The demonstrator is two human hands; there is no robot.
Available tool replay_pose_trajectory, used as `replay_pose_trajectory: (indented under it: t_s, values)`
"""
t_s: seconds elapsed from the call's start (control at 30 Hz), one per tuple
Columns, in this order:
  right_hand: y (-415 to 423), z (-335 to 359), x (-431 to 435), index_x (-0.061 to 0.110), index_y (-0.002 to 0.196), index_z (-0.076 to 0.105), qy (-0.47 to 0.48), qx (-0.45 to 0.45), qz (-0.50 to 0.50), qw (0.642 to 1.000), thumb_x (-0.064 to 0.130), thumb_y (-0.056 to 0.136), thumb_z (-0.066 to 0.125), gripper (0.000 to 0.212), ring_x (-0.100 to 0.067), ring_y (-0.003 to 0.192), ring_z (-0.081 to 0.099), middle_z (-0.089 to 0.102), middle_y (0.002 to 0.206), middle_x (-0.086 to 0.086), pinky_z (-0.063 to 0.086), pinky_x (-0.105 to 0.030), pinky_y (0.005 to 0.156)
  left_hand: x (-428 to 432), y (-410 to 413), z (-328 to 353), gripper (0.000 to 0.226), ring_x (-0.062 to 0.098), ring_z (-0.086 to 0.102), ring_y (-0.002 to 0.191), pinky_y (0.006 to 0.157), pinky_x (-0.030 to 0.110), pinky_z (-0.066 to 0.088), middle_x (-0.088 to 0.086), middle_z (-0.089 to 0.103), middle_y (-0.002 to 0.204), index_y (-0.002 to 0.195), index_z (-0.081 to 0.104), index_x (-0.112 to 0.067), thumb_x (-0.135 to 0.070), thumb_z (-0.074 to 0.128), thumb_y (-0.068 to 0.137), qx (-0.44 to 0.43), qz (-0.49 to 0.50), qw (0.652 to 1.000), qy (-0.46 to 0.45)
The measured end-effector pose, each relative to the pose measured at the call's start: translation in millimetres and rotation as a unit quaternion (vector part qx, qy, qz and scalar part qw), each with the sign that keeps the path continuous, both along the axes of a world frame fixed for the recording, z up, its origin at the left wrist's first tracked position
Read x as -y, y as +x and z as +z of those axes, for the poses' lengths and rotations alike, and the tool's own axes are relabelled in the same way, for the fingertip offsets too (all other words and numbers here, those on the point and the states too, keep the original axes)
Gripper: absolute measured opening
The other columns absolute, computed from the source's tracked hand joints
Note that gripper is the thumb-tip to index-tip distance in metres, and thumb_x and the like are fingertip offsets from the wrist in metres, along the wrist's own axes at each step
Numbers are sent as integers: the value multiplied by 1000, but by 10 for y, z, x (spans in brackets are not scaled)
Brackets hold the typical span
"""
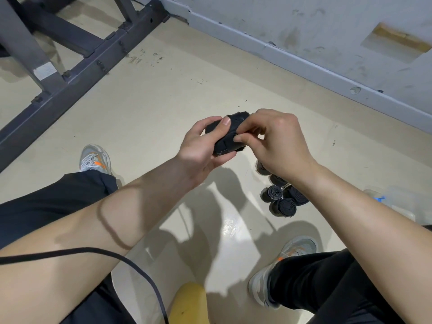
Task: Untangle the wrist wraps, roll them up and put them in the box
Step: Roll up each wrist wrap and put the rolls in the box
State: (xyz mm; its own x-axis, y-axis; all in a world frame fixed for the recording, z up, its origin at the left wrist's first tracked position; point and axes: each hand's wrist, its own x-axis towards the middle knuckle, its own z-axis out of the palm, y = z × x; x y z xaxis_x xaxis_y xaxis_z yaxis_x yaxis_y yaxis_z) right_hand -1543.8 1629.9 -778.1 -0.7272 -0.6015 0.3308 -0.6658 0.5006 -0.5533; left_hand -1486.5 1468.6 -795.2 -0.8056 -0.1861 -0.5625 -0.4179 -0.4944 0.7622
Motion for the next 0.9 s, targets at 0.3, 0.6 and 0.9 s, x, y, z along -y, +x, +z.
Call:
replay_pose_trajectory:
  t_s: [0.3, 0.6, 0.9]
  values:
    - [18, -142, 3, 24, 102, 65, -6, 103, -63, 993, 30, 82, 76, 24, -19, 113, 44, 44, 114, 6, 28, -5, 94, -36, 73, -52, 40, 26, 76, 103, 82, 36, 63, 11, 68, 128, 129, 67, -19, -40, 71, 95, 36, -60, 998, 3]
    - [-115, -237, -39, 26, 115, 67, 1, 336, -13, 942, 48, 82, 66, 39, -9, 100, 68, 72, 108, 9, 53, -27, 88, -100, 98, -50, 35, 29, 76, 102, 89, 43, 63, 7, 75, 108, 119, 71, -19, -45, 65, 98, 83, -69, 994, -17]
    - [-90, -256, -50, 13, 106, 74, -120, 397, -89, 905, 32, 95, 71, 22, -21, 84, 71, 75, 101, -8, 56, -33, 75, -165, 45, -50, 47, 24, 77, 93, 92, 43, 58, 8, 79, 103, 111, 73, -25, -66, 56, 94, -28, -150, 969, -196]
